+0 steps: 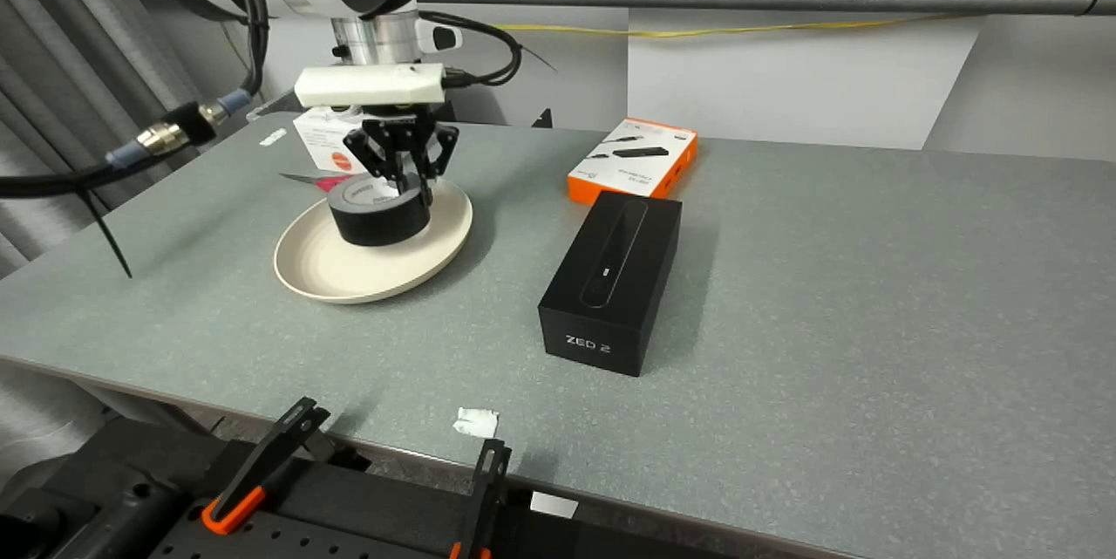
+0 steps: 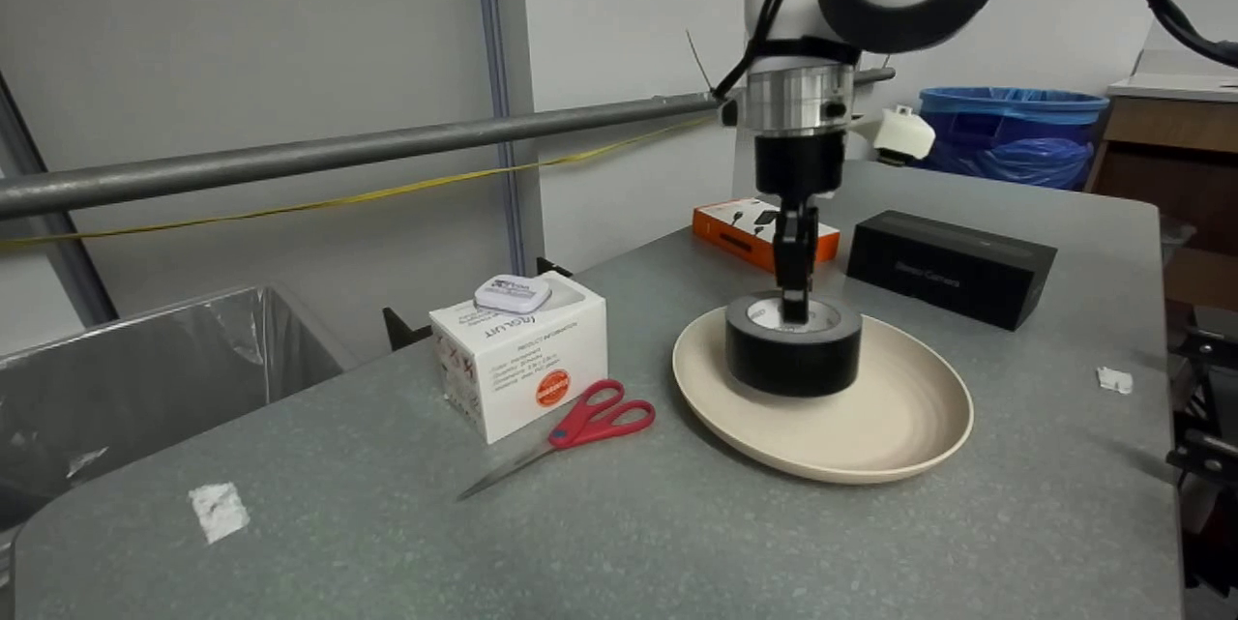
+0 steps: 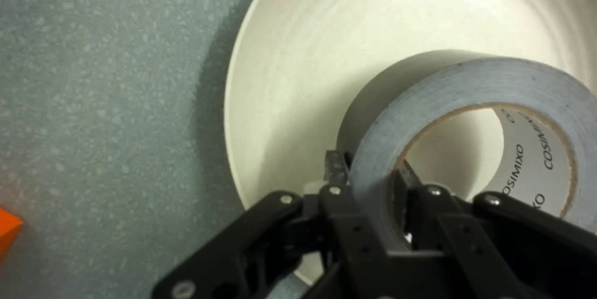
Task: Put the black masking tape on the white plate
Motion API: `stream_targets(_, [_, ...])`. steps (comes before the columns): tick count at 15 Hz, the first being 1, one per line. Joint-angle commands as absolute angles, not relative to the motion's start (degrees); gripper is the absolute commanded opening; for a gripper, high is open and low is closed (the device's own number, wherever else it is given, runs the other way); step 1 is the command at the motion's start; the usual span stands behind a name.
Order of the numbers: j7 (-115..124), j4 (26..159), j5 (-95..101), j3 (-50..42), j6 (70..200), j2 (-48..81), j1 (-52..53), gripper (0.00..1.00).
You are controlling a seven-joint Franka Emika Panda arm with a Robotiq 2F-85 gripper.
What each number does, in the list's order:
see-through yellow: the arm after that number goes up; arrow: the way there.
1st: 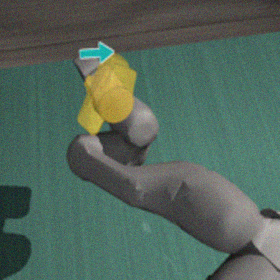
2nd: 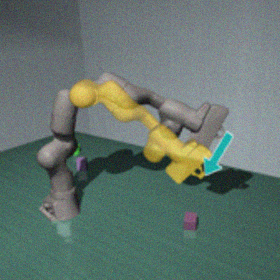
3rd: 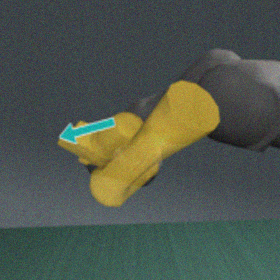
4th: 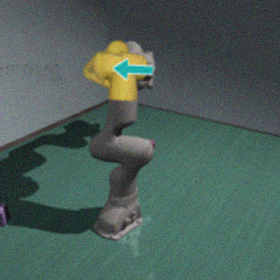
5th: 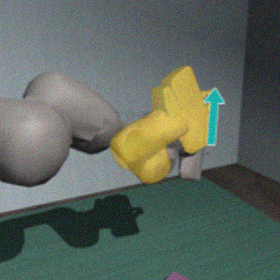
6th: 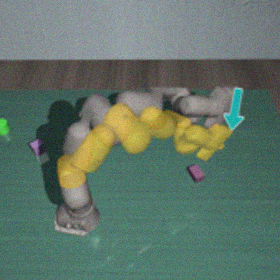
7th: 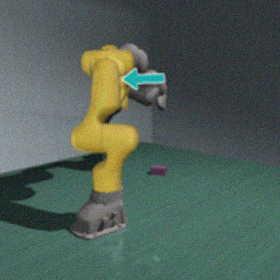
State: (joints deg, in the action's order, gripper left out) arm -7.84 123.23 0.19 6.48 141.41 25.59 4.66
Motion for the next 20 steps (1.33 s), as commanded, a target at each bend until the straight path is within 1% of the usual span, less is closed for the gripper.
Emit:
stream_targets(1, [-5.6, 126.5, 3.0, 5.1, 149.1, 25.6, 5.9, 0.06])
stream_targets(3, [-4.9, 126.7, 3.2, 5.0, 151.5, 26.6, 6.2, 0.06])
stream_targets(4, [-4.4, 126.8, 3.5, 4.8, 152.1, 26.8, 6.6, 0.5])
stream_targets(5, [-3.5, 127.1, 4.0, 4.4, 152.4, 26.4, 7.0, 0.51])
stream_targets(8, [-2.6, 127.0, 3.1, 4.7, 150.7, 25.3, 7.2, 0.72])
stream_targets(11, [-2.5, 126.3, 1.3, 5.6, 149.6, 24.1, 6.2, 0.96])
stream_targets(12, [-2.3, 126.1, 0.8, 5.7, 149.4, 23.7, 6.0, 0.99])
stream_targets(13, [-2.2, 125.8, 0.5, 5.8, 149.3, 23.4, 5.8, 1.0])
stream_targets(16, [-2.6, 123.7, -1.9, 6.6, 147.3, 22.9, 4.9, 1.0])
stream_targets(17, [-3.0, 124.9, 0.1, 5.8, 149.7, 24.0, 5.8, 1.0])
stream_targets(20, [-3.0, 124.0, -0.8, 5.9, 149.2, 23.6, 5.6, 1.0])
